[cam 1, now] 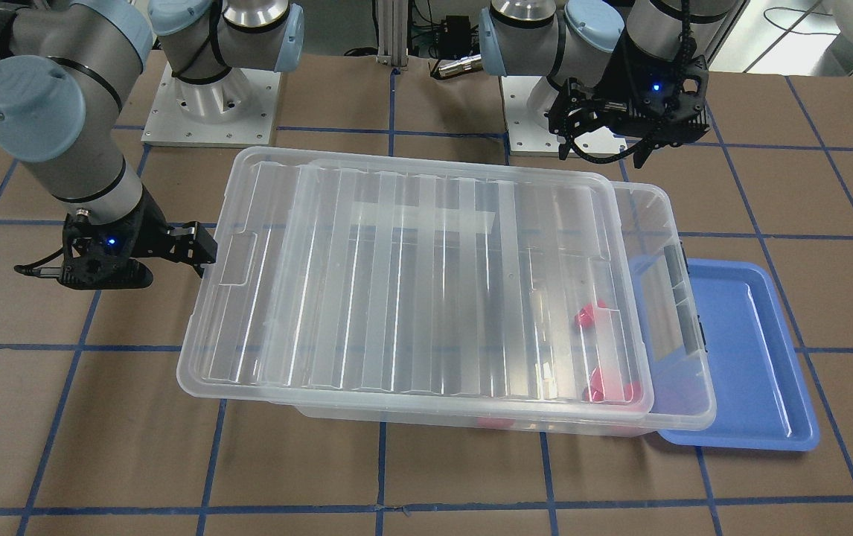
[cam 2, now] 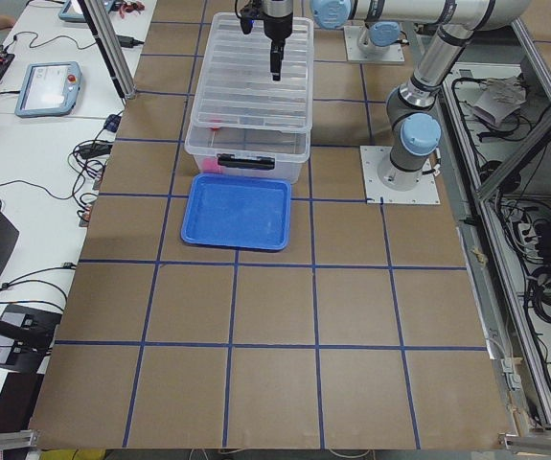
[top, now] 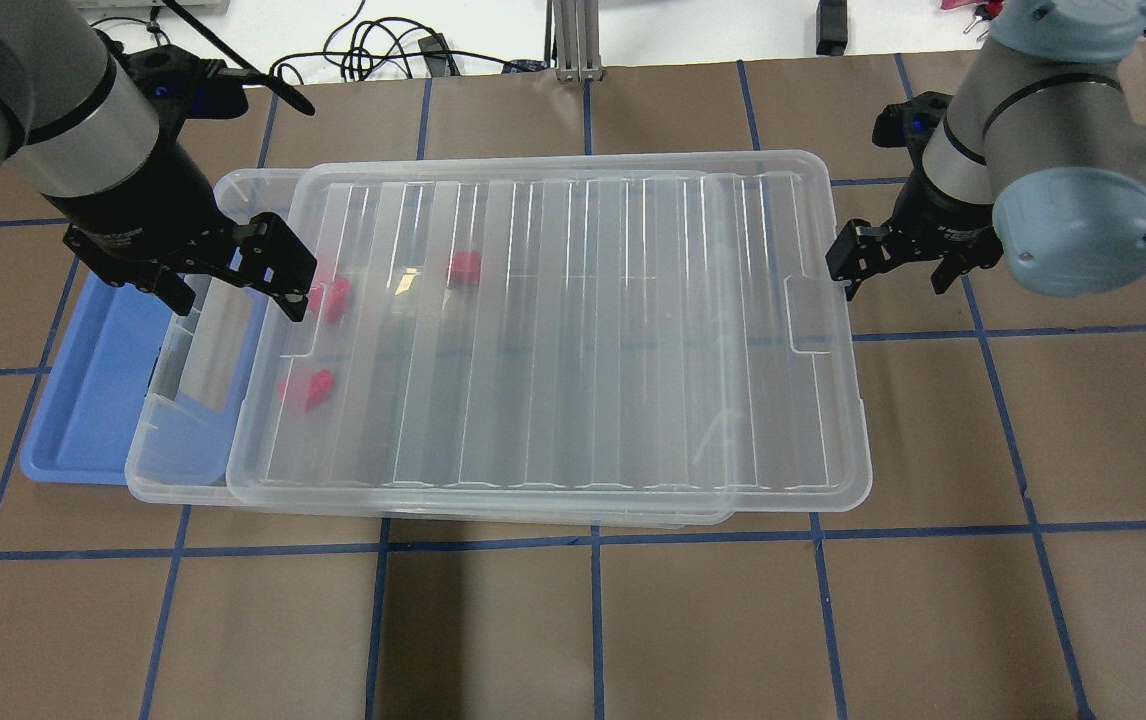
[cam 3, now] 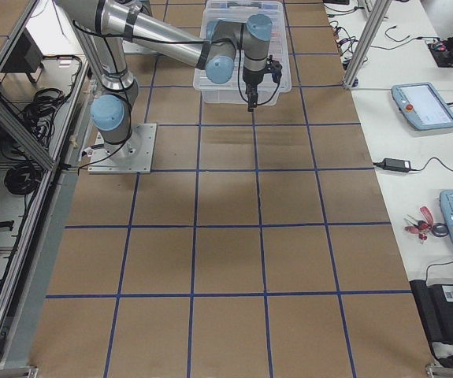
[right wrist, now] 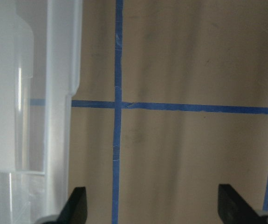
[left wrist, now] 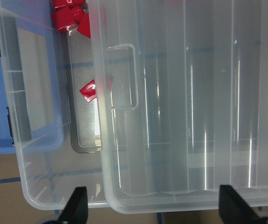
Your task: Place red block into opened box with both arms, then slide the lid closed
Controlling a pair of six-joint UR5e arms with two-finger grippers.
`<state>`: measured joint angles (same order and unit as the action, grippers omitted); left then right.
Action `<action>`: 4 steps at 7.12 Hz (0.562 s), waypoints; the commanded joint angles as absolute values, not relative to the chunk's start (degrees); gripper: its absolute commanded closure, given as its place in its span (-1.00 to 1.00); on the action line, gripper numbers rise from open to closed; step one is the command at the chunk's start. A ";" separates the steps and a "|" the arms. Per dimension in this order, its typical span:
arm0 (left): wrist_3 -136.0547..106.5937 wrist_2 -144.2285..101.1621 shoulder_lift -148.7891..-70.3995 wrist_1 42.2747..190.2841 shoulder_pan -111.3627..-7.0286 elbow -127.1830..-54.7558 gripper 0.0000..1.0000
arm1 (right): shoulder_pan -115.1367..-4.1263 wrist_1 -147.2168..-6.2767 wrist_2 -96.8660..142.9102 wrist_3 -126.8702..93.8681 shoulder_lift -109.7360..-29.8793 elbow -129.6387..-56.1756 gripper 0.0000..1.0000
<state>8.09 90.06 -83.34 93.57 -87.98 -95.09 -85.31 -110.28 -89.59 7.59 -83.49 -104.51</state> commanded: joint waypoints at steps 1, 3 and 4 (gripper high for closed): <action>8.09 90.09 -83.49 93.60 -87.98 -95.18 -1.00 | -88.58 -111.79 -89.56 4.41 -83.41 -104.59 -1.00; 8.17 90.18 -83.32 93.60 -87.63 -95.10 -1.00 | -89.38 -112.23 -89.39 3.60 -83.41 -104.50 -1.00; 8.17 90.18 -83.15 93.60 -87.54 -95.10 -1.00 | -89.47 -112.93 -89.30 3.60 -83.32 -104.76 -1.00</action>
<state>8.14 90.16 -83.29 93.60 -87.70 -95.13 -89.13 -112.25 -89.40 3.77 -83.39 -104.60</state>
